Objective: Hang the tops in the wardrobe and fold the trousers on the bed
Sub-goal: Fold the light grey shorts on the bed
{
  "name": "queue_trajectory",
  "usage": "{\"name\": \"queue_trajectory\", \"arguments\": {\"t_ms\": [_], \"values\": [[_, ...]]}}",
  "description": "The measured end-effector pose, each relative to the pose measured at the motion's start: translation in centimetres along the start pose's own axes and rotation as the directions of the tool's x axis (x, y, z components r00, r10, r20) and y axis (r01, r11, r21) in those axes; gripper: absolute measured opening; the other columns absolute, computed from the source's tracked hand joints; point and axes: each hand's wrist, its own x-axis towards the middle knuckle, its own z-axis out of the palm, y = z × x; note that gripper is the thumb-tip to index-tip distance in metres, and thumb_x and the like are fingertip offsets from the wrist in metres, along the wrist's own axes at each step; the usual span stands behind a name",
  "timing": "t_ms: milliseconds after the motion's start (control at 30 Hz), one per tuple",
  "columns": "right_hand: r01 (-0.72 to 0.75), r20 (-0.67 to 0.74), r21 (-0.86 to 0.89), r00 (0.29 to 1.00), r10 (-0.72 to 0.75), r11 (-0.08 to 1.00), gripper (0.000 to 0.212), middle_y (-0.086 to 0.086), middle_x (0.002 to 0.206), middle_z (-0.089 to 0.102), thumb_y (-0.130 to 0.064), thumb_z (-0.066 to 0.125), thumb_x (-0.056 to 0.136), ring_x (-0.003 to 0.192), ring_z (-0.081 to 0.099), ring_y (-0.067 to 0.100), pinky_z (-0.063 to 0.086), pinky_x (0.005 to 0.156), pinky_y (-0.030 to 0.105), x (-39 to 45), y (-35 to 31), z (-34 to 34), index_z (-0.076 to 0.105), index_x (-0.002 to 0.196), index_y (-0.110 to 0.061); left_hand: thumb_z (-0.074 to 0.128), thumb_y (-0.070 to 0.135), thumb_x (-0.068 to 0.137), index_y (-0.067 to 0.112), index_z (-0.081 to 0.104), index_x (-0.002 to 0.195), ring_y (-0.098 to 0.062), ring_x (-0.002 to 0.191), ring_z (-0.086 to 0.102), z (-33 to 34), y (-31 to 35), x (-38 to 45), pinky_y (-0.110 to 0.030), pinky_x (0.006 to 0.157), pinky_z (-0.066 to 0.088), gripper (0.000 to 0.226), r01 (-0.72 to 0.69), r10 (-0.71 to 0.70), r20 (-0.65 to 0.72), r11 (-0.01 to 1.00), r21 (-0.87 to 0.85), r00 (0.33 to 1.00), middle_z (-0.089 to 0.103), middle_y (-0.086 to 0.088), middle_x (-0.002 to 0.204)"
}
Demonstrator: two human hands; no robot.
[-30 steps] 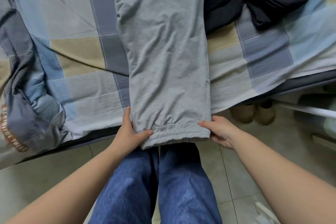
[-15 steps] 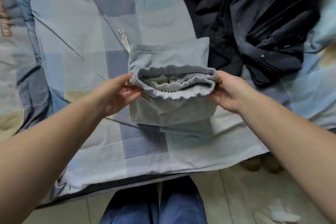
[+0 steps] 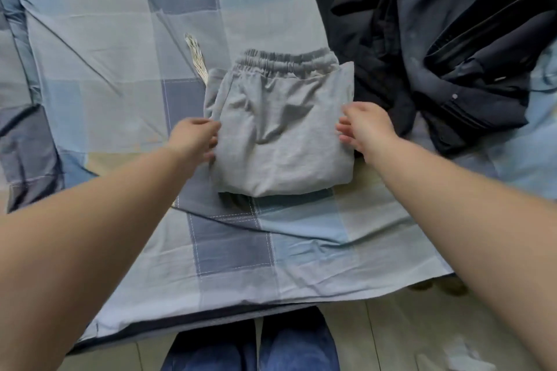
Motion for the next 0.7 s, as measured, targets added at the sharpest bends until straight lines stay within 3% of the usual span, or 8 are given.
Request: {"name": "queue_trajectory", "arguments": {"t_ms": [67, 133, 267, 367, 467, 500, 600, 700], "values": [[0.094, -0.086, -0.226, 0.99, -0.116, 0.969, 0.027, 0.004, 0.104, 0.065, -0.031, 0.056, 0.091, 0.094, 0.062, 0.021, 0.051, 0.085, 0.036, -0.3, 3.9, -0.7, 0.059, 0.113, -0.017, 0.065, 0.021, 0.089, 0.005, 0.061, 0.119, -0.025, 0.099, 0.063, -0.6, -3.7, -0.2, -0.039, 0.088, 0.054, 0.035, -0.04, 0.048, -0.049, 0.986, 0.161, 0.998, 0.066, -0.01, 0.109], [0.101, -0.049, -0.285, 0.992, -0.12, 0.953, 0.034, -0.001, 0.109, 0.062, -0.035, 0.06, 0.089, 0.095, 0.057, 0.017, 0.045, 0.082, 0.03, -1.1, 7.5, -1.2, 0.057, 0.118, -0.018, 0.069, 0.024, 0.086, 0.005, 0.059, 0.12, -0.026, 0.105, 0.061, -0.9, -6.4, -1.1, -0.036, 0.086, 0.052, 0.04, -0.057, 0.076, -0.059, 0.961, 0.27, 0.995, 0.064, -0.007, 0.114], [0.023, 0.098, -0.279, 0.995, 0.004, 0.96, 0.047, -0.004, 0.12, 0.059, -0.041, 0.065, 0.085, 0.103, 0.055, 0.015, 0.042, 0.084, 0.03, -1.6, 11.1, -1.3, 0.051, 0.126, -0.021, 0.073, 0.03, 0.083, 0.015, 0.061, 0.112, -0.018, 0.097, 0.061, -0.5, -9.6, -2.1, -0.033, 0.089, 0.048, 0.035, -0.093, 0.094, 0.014, 0.934, 0.345, 0.995, 0.065, 0.0, 0.105], [0.053, 0.111, -0.143, 0.993, -0.037, 0.988, 0.055, -0.004, 0.129, 0.055, -0.034, 0.067, 0.086, 0.114, 0.053, 0.017, 0.045, 0.095, 0.035, -1.1, 10.6, -0.9, 0.043, 0.133, -0.021, 0.067, 0.036, 0.087, 0.019, 0.065, 0.102, -0.016, 0.089, 0.061, 0.1, -9.7, -2.0, -0.029, 0.079, 0.043, 0.022, -0.129, 0.132, 0.018, 0.922, 0.364, 0.991, 0.067, 0.001, 0.095], [0.071, 0.139, -0.176, 0.989, -0.047, 0.982, 0.02, -0.009, 0.105, 0.064, -0.04, 0.063, 0.087, 0.099, 0.06, 0.014, 0.048, 0.076, 0.027, -1.1, 9.5, -0.9, 0.059, 0.1, -0.026, 0.06, 0.04, 0.091, 0.013, 0.067, 0.088, -0.02, 0.078, 0.054, 0.4, -9.2, -1.8, -0.03, 0.069, 0.038, 0.027, -0.138, 0.152, -0.002, 0.901, 0.411, 0.988, 0.063, -0.003, 0.081], [0.079, 0.139, -0.194, 0.989, -0.053, 0.978, 0.017, -0.009, 0.099, 0.066, -0.042, 0.062, 0.087, 0.094, 0.061, 0.013, 0.048, 0.073, 0.026, -1.3, 9.3, -1.1, 0.06, 0.091, -0.026, 0.059, 0.04, 0.092, 0.012, 0.065, 0.082, -0.021, 0.074, 0.051, 0.2, -9.2, -2.0, -0.03, 0.065, 0.036, 0.03, -0.133, 0.151, -0.014, 0.904, 0.406, 0.988, 0.06, -0.004, 0.076], [0.047, 0.171, -0.229, 0.985, -0.008, 0.972, 0.03, 0.002, 0.101, 0.069, -0.043, 0.061, 0.087, 0.096, 0.064, 0.022, 0.051, 0.089, 0.04, -2.5, 10.2, -2.6, 0.066, 0.096, -0.015, 0.056, 0.036, 0.094, 0.008, 0.056, 0.071, -0.021, 0.067, 0.043, -1.5, -10.6, -3.9, -0.034, 0.059, 0.029, 0.037, -0.113, 0.135, -0.032, 0.921, 0.374, 0.99, 0.05, -0.008, 0.067], [-0.027, 0.274, -0.296, 0.955, 0.112, 0.955, 0.028, 0.002, 0.1, 0.07, -0.044, 0.065, 0.085, 0.092, 0.066, 0.021, 0.053, 0.089, 0.045, -5.9, 13.8, -3.9, 0.065, 0.098, -0.019, 0.056, 0.035, 0.095, 0.003, 0.06, 0.072, -0.02, 0.068, 0.047, -3.5, -14.4, -7.6, -0.032, 0.058, 0.032, 0.039, -0.074, 0.07, 0.025, 0.904, 0.422, 0.997, 0.054, -0.01, 0.069]]}}
